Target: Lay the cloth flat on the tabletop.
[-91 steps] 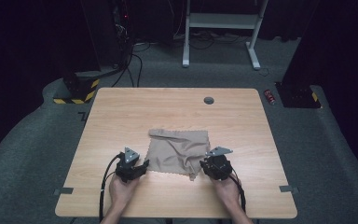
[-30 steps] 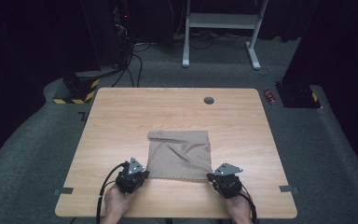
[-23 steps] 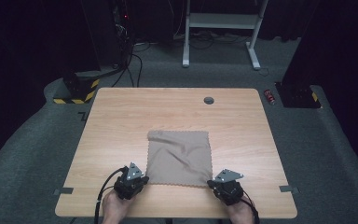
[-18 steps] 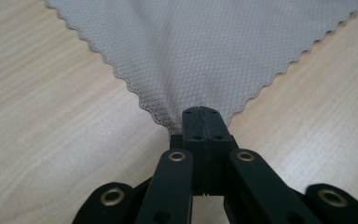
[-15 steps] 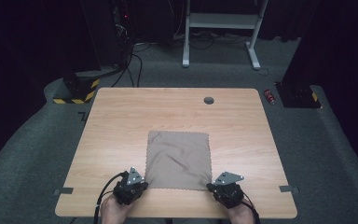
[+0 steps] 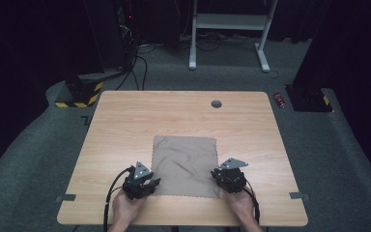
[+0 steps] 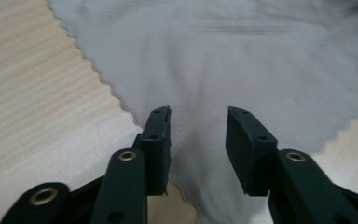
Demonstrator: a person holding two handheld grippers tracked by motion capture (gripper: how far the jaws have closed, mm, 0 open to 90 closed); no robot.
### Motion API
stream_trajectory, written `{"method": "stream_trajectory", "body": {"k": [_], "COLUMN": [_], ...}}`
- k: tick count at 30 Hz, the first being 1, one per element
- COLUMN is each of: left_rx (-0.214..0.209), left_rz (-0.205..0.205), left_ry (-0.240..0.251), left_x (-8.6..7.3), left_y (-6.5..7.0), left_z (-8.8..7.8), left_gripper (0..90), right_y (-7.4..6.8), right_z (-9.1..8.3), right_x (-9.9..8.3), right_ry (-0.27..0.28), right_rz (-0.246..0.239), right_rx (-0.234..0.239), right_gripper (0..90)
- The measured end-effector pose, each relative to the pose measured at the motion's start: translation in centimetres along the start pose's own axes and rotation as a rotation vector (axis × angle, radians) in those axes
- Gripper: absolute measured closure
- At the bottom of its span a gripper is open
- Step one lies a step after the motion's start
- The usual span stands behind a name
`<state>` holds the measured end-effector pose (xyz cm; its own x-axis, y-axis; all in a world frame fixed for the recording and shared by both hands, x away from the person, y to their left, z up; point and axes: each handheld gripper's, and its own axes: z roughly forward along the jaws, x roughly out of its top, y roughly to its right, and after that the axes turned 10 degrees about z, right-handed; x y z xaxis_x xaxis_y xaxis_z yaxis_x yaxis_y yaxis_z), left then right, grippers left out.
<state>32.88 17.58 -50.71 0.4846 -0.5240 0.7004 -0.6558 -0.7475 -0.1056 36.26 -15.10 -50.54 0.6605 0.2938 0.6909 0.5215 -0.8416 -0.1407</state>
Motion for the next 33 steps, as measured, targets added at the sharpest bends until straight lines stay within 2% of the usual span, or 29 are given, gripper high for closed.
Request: {"method": "stream_trajectory", "body": {"k": [1, 2, 3, 5, 6, 9, 11, 14, 15, 17, 18, 19, 24, 27, 28, 32, 33], "left_rx": [0.005, 0.005, 0.012, 0.009, 0.017, 0.025, 0.037, 0.050, 0.042, 0.036, 0.030, 0.030, 0.048, 0.075, 0.075, 0.066, 0.068], "left_rz": [-0.008, -0.008, 0.003, 0.001, -0.002, -0.011, -0.033, -0.055, -0.079, -0.087, -0.097, -0.097, -0.080, -0.049, -0.049, -0.036, -0.032], "left_ry": [-0.007, -0.007, -0.028, -0.013, -0.008, -0.013, -0.022, -0.028, -0.007, 0.001, 0.014, 0.014, 0.013, -0.023, -0.023, 0.008, 0.048], "left_x": [-0.1, -0.1, -0.6, -1.1, -1.6, -2.1, -2.5, -2.5, -2.3, -2.0, -1.1, -1.1, 0.9, 1.4, 1.4, 1.1, 0.5], "left_y": [-0.1, -0.1, -0.3, -0.5, -0.7, -1.3, -1.8, -2.4, -2.6, -2.7, -2.9, -2.9, -2.6, -2.4, -2.4, -2.7, -2.7], "left_z": [0.4, 0.4, 0.5, 0.4, 0.0, -0.4, -0.8, -1.0, -0.9, -0.7, 0.0, 0.0, 1.9, 3.3, 3.3, 3.5, 3.5], "left_gripper": [56.7, 56.7, 56.7, 56.2, 55.8, 55.4, 54.3, 52.1, 50.0, 47.9, 47.0, 46.3, 44.8, 43.7, 43.3, 42.1, 42.1], "right_y": [0.3, 0.3, 0.6, 0.7, 1.0, 1.5, 1.9, 1.8, 1.5, 1.4, 1.0, 1.0, 0.8, 0.9, 1.1, 2.0, 2.1], "right_z": [0.8, 0.8, 1.3, 1.2, 1.1, 1.0, 0.9, 0.8, 0.6, 0.6, 0.8, 0.9, 1.4, 1.7, 1.8, 1.8, 1.9], "right_x": [0.2, 0.2, 0.2, 0.1, 0.1, 0.0, 0.0, 0.0, 0.0, 0.0, 0.1, 0.2, 0.2, 0.1, 0.1, 0.2, 0.2], "right_ry": [-0.017, -0.017, -0.031, -0.026, -0.025, -0.024, -0.023, -0.013, 0.010, 0.023, 0.034, 0.034, 0.041, 0.024, 0.023, 0.032, 0.037], "right_rz": [0.013, 0.013, 0.007, 0.006, 0.003, 0.020, 0.026, 0.024, 0.022, 0.016, 0.027, 0.024, 0.012, -0.009, -0.009, 0.011, 0.011], "right_rx": [-0.019, -0.019, -0.035, -0.035, -0.056, -0.058, -0.069, -0.072, -0.058, -0.051, -0.037, -0.033, -0.042, -0.073, -0.066, -0.047, -0.046], "right_gripper": [76.5, 76.5, 75.7, 75.6, 73.5, 72.6, 71.8, 69.7, 67.1, 66.0, 64.3, 63.9, 63.0, 62.9, 63.0, 65.3, 65.3]}}
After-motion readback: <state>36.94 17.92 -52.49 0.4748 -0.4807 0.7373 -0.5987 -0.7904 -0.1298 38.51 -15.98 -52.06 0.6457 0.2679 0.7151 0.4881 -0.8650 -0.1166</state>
